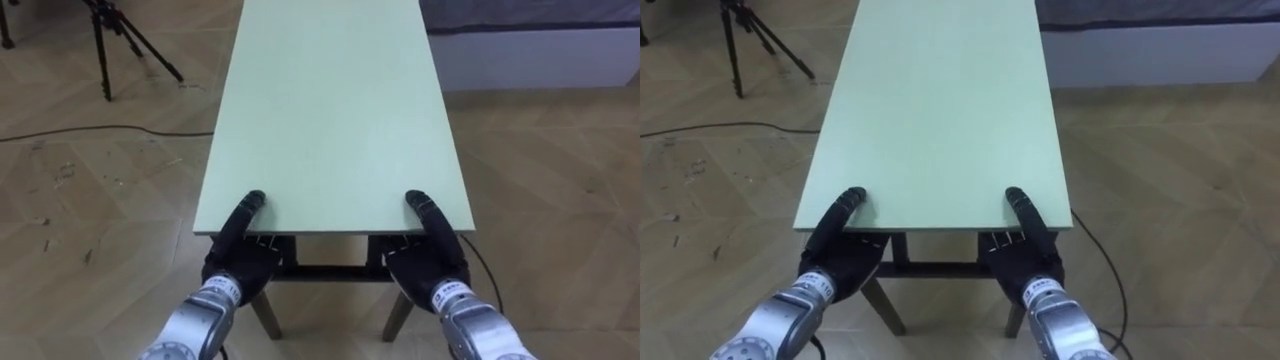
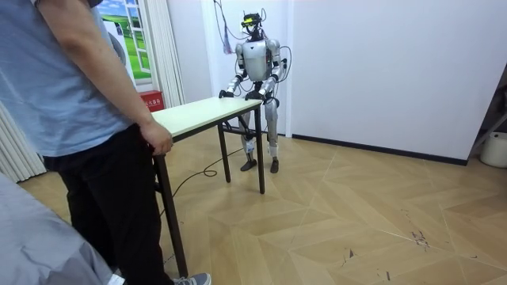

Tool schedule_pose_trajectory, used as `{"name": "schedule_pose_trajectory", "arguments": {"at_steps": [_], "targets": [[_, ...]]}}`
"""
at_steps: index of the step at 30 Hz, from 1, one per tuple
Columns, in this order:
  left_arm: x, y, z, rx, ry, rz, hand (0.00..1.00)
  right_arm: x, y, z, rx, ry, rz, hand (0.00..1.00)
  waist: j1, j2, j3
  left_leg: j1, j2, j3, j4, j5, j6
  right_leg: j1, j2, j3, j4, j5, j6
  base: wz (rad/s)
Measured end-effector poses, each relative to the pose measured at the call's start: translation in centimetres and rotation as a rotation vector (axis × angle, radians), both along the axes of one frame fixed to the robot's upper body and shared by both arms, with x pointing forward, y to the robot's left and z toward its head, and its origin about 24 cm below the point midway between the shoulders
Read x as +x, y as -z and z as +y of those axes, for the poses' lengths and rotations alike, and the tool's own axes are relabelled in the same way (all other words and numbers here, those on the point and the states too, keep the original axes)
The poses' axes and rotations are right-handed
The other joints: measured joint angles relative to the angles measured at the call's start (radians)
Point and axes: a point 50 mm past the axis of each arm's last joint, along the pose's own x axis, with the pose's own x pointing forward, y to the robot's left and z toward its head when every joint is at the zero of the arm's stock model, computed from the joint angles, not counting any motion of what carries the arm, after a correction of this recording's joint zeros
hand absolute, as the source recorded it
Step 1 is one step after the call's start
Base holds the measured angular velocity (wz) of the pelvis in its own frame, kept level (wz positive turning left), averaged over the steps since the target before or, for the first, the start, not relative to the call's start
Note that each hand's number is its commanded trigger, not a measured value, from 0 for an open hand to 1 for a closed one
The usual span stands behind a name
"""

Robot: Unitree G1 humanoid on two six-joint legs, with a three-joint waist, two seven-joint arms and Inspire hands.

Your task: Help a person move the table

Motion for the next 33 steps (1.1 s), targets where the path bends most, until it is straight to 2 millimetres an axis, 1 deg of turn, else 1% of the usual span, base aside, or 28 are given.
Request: {"name": "schedule_pose_trajectory", "arguments": {"at_steps": [4, 19, 33], "targets": [[0.01, 0.00, -0.05, 0.009, 0.006, -0.001, 1.00, 0.08, -0.04, 0.03, -0.013, 0.001, -0.004, 1.00, -0.002, -0.004, 0.0029, -0.002, -0.001, 0.000, 0.000, 0.000, 0.000, 0.000, -0.005, -0.018, -0.001, 0.000, 0.000, 0.00], [0.03, 0.02, -0.06, 0.026, 0.008, -0.002, 1.00, 0.17, -0.10, 0.12, -0.019, -0.002, -0.007, 1.00, -0.002, -0.004, 0.0031, -0.005, -0.001, 0.000, 0.000, 0.000, 0.000, -0.003, -0.005, -0.020, 0.000, 0.000, 0.000, 0.00], [0.04, 0.04, -0.68, 0.059, 0.014, -0.010, 1.00, 0.23, -0.16, -0.06, -0.029, 0.018, -0.012, 1.00, 0.000, -0.004, 0.0029, -0.004, -0.002, 0.000, -0.001, 0.000, 0.000, -0.002, -0.006, -0.018, 0.000, 0.000, 0.001, 0.00]]}}
